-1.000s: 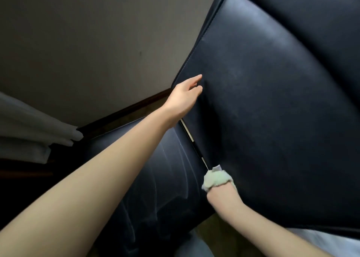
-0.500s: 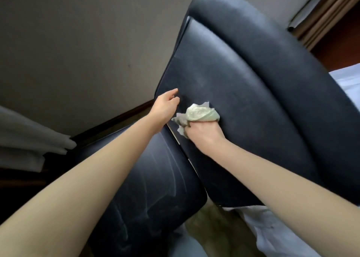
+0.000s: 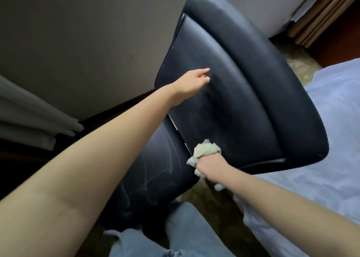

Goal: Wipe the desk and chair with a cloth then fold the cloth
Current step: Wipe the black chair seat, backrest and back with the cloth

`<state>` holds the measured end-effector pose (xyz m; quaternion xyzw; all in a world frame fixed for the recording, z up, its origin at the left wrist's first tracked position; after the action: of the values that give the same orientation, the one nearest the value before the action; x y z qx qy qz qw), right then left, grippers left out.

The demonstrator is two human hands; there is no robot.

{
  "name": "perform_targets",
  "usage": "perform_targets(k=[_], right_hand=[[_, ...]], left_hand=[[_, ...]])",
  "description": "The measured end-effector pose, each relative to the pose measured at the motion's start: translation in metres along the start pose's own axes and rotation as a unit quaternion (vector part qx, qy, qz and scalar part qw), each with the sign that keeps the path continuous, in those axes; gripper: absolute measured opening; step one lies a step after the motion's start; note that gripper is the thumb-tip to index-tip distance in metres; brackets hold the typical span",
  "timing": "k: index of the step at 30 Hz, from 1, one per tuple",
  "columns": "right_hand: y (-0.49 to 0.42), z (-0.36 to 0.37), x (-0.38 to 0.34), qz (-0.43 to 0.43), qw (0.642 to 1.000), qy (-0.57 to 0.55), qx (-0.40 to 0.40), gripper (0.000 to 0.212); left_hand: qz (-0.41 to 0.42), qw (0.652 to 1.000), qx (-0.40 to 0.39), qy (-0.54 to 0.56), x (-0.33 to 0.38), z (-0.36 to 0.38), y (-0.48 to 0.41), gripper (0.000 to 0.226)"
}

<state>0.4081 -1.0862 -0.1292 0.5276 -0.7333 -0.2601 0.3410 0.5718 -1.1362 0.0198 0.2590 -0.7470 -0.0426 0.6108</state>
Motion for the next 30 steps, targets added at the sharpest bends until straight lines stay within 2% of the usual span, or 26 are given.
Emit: perform_targets(k=[1,3,4,5,6,8,10,12,14,17,20,23,24,27,30], right_hand=[[0.004,-0.028,0.008,-0.002,1.000,0.001,0.024,0.026],[0.006,-0.091,0.026,0.018,0.982,0.062,0.178,0.020],[0.004,-0.115,0.040,0.051,0.969,0.082,0.226,0.031],[-0.003,-0.124,0.052,0.089,0.964,0.105,0.226,0.038],[-0.012,-0.129,0.057,0.086,0.968,0.102,0.213,0.038],[-0.033,-0.132,0.052,0.045,0.958,0.142,0.246,0.036],[-0.042,-0.139,0.056,0.017,0.956,0.035,0.291,0.034],[-0.044,-0.126,0.056,0.008,0.938,-0.037,0.346,0.032],[-0.050,-0.109,0.042,-0.041,0.947,-0.041,0.315,0.032],[-0.049,-0.068,0.003,-0.108,0.966,0.116,0.204,0.033],[-0.048,-0.004,-0.022,-0.113,0.983,0.124,0.078,0.035],[-0.038,0.033,-0.038,-0.094,0.989,0.112,0.013,0.030],[-0.034,0.040,-0.045,-0.111,0.985,0.130,-0.001,0.029],[-0.027,0.032,-0.034,-0.088,0.988,0.125,-0.014,0.027],[-0.036,-0.023,-0.007,-0.053,0.989,0.085,0.110,0.028]], left_hand=[[-0.006,1.000,-0.013,0.001,-0.001,0.005,0.001,0.049],[-0.020,1.000,-0.022,0.000,-0.006,0.010,0.000,0.052],[-0.029,0.999,-0.024,0.000,-0.007,0.011,-0.002,0.053],[-0.041,0.999,-0.023,0.010,-0.009,0.014,-0.003,0.054],[-0.051,0.998,-0.019,0.021,-0.012,0.016,-0.005,0.055],[-0.054,0.998,0.002,0.024,-0.013,0.018,-0.008,0.056],[-0.053,0.998,0.022,0.020,-0.013,0.016,-0.016,0.057],[-0.058,0.998,0.035,0.020,-0.018,0.012,-0.024,0.060],[-0.070,0.997,0.032,0.009,-0.022,0.008,-0.027,0.063],[-0.084,0.996,0.018,0.004,-0.028,0.006,-0.028,0.065],[-0.078,0.997,0.016,0.002,-0.026,0.009,-0.024,0.065],[-0.069,0.997,0.011,0.021,-0.026,0.016,-0.020,0.064],[-0.066,0.997,0.009,0.026,-0.026,0.018,-0.018,0.063],[-0.060,0.997,0.006,0.036,-0.027,0.025,-0.016,0.062],[-0.042,0.999,0.021,0.027,-0.028,0.026,-0.013,0.062]])
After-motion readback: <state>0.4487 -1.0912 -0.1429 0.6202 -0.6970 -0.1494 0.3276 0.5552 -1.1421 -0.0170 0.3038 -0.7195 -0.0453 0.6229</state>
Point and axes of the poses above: each hand's wrist, its own y-axis away from the middle knuckle, its own z-axis out of the palm, x = y × z, the point moved 8 cm from there along -y, towards the middle knuckle, and after that the axes turned 2 degrees about -x, right-handed, at the moved point
